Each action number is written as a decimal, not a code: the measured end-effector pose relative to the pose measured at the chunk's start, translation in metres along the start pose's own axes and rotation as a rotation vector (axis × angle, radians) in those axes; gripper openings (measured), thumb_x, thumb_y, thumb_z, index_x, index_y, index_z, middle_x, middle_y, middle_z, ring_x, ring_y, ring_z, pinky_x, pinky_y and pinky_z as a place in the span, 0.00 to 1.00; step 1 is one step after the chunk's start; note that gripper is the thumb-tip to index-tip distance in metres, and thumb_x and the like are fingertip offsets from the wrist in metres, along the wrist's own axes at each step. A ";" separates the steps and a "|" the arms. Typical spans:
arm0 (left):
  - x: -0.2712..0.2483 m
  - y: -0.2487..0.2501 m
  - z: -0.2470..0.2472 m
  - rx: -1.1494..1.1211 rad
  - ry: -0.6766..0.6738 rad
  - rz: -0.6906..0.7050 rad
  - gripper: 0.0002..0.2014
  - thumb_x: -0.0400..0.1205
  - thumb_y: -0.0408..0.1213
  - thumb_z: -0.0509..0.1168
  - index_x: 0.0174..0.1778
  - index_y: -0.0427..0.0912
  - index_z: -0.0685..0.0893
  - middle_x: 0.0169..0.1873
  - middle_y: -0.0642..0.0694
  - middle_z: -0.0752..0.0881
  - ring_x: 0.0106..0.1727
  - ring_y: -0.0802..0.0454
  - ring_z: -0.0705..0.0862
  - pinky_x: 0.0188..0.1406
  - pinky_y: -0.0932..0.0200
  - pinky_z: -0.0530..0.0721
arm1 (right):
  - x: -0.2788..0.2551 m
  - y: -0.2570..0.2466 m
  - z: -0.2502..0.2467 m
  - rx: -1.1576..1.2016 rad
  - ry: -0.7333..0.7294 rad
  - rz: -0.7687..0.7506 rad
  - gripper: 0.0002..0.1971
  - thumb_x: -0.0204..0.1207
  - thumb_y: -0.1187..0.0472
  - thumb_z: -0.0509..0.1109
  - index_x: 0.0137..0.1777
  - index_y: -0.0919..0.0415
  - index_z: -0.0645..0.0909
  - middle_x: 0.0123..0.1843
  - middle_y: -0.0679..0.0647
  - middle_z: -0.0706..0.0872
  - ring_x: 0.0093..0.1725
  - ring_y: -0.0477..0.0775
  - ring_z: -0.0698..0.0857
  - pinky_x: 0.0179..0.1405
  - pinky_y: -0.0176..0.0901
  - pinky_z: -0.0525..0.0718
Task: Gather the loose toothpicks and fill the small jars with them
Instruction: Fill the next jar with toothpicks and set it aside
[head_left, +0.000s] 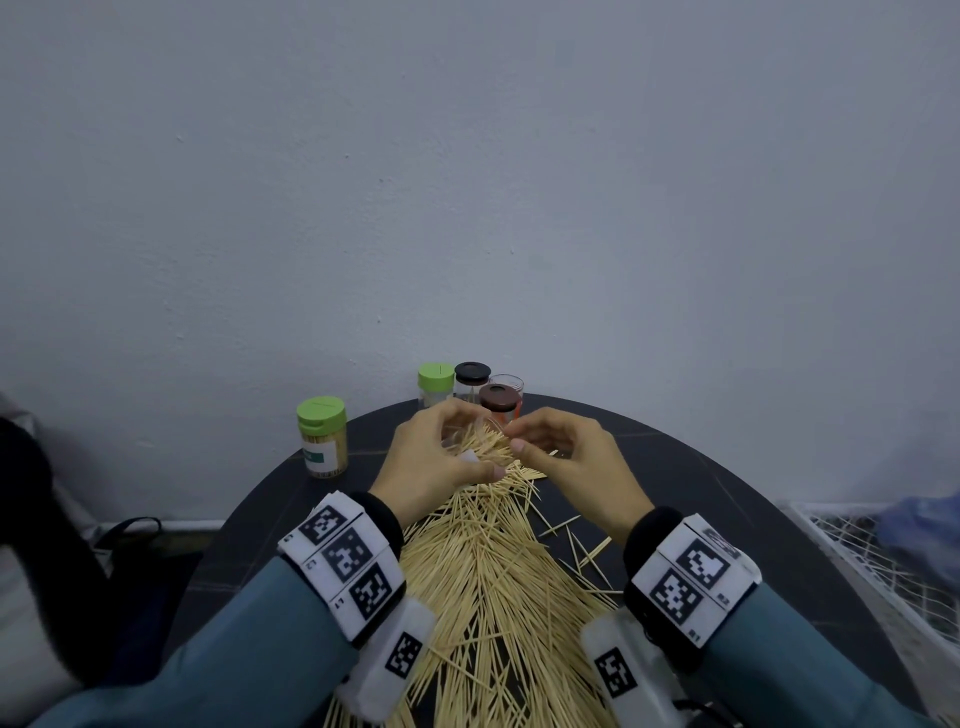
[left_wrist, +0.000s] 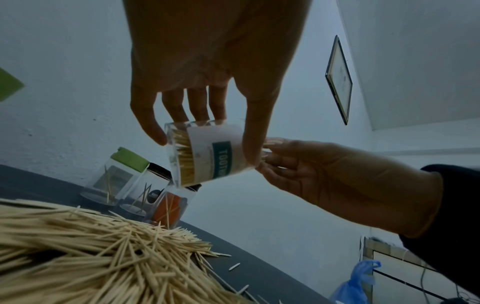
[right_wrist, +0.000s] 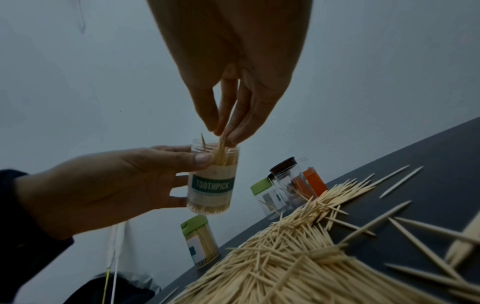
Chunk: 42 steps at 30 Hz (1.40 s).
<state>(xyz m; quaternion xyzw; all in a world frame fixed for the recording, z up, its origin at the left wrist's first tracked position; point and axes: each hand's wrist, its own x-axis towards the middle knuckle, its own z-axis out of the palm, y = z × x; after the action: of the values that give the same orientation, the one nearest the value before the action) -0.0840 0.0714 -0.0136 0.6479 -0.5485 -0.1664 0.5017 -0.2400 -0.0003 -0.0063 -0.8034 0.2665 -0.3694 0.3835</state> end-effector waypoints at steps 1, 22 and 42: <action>0.000 0.000 0.000 0.000 -0.002 -0.002 0.27 0.64 0.35 0.81 0.59 0.50 0.83 0.51 0.58 0.83 0.55 0.64 0.78 0.45 0.78 0.68 | 0.000 -0.001 0.000 -0.002 -0.016 -0.004 0.05 0.74 0.62 0.73 0.49 0.57 0.87 0.45 0.48 0.90 0.45 0.40 0.86 0.42 0.25 0.81; -0.005 0.005 -0.002 -0.013 -0.132 0.040 0.26 0.63 0.35 0.82 0.56 0.52 0.84 0.52 0.56 0.87 0.56 0.63 0.83 0.55 0.67 0.78 | -0.001 -0.005 -0.004 -0.106 0.057 -0.094 0.08 0.67 0.70 0.78 0.40 0.58 0.85 0.35 0.47 0.87 0.37 0.37 0.85 0.36 0.22 0.80; -0.001 0.002 -0.002 -0.066 -0.160 0.019 0.26 0.63 0.38 0.82 0.57 0.54 0.84 0.55 0.55 0.86 0.60 0.59 0.82 0.64 0.58 0.77 | 0.000 -0.004 -0.008 -0.119 0.065 -0.012 0.06 0.66 0.61 0.80 0.39 0.56 0.84 0.32 0.45 0.84 0.32 0.36 0.81 0.34 0.23 0.79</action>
<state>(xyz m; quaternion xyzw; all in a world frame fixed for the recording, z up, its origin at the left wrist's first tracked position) -0.0838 0.0731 -0.0119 0.6102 -0.5872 -0.2309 0.4790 -0.2464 -0.0012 0.0004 -0.8139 0.2956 -0.3809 0.3241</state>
